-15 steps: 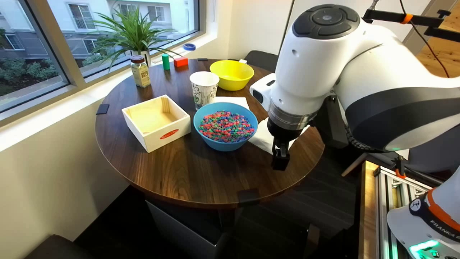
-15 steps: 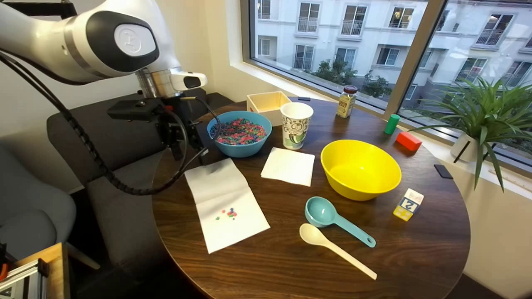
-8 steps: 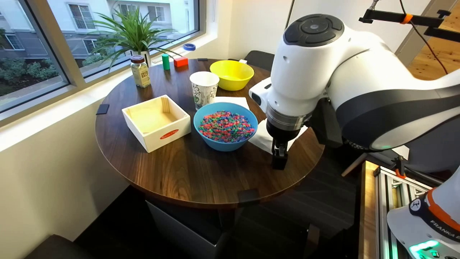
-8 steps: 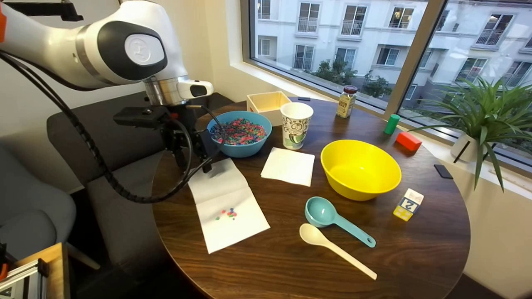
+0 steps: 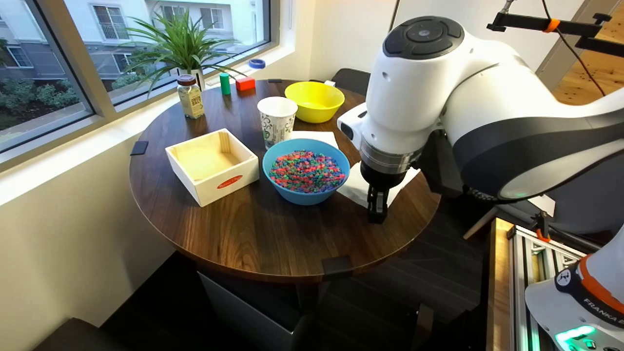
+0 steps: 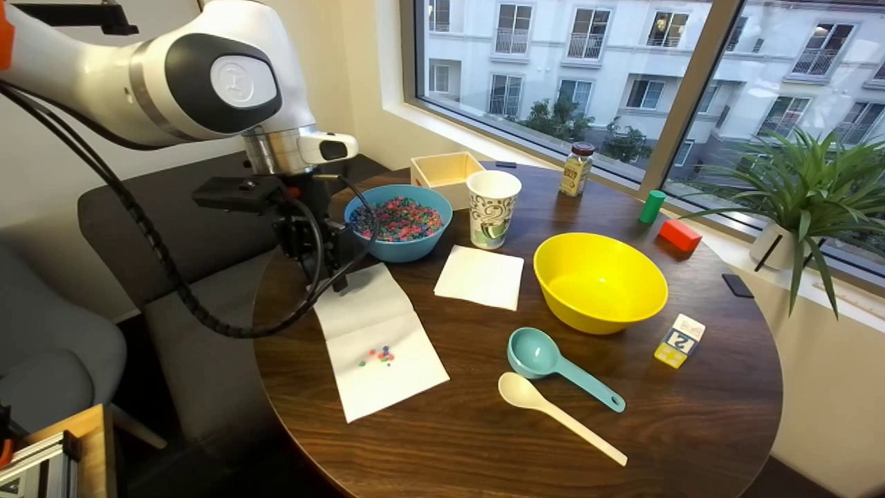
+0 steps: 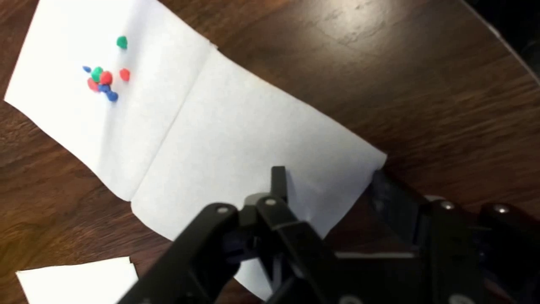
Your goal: Put some of the cereal onto the paper towel and fold it
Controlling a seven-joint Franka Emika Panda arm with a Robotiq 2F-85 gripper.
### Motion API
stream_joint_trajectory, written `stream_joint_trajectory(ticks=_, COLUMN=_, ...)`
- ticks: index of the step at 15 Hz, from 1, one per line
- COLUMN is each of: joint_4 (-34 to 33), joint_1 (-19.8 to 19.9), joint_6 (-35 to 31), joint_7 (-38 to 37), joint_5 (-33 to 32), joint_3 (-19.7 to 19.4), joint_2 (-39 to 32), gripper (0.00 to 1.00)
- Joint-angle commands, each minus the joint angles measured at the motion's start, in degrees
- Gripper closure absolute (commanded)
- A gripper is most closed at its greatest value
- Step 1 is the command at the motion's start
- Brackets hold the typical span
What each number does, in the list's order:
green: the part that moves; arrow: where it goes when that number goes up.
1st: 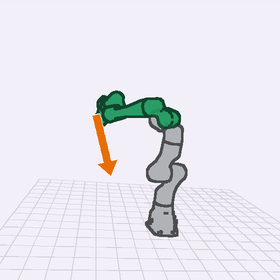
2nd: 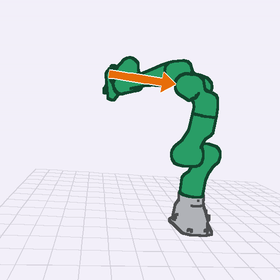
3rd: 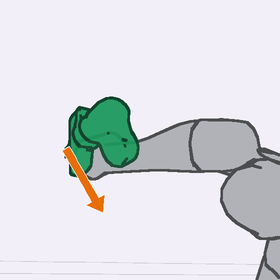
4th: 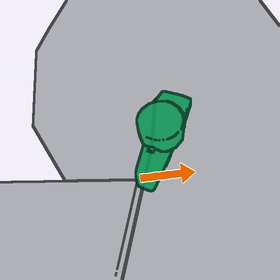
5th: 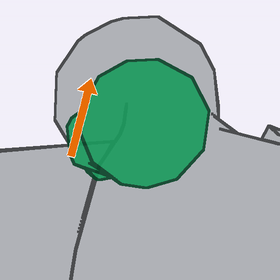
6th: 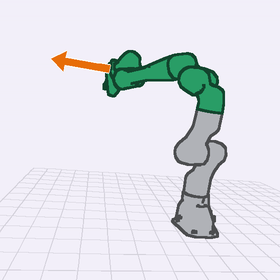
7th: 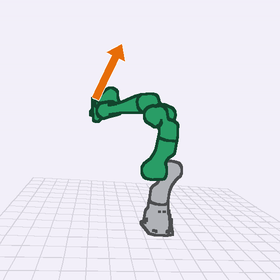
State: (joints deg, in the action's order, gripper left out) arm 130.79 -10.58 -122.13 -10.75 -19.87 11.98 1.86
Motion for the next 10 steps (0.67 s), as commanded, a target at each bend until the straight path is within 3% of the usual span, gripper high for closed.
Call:
stream_joint_trajectory(ticks=1, joint_4=-0.27, joint_1=0.21, joint_6=0.40, joint_7=-0.15, joint_5=-1.15, joint_3=-0.46, joint_2=-1.13, gripper=0.77)
stream_joint_trajectory(ticks=4, joint_4=-0.28, joint_1=0.22, joint_6=0.56, joint_7=-0.09, joint_5=-1.11, joint_3=-0.58, joint_2=-1.16, gripper=0.99)
stream_joint_trajectory(ticks=10, joint_4=0.09, joint_1=0.39, joint_6=0.17, joint_7=0.56, joint_5=-0.56, joint_3=-1.02, joint_2=-0.54, gripper=0.99)
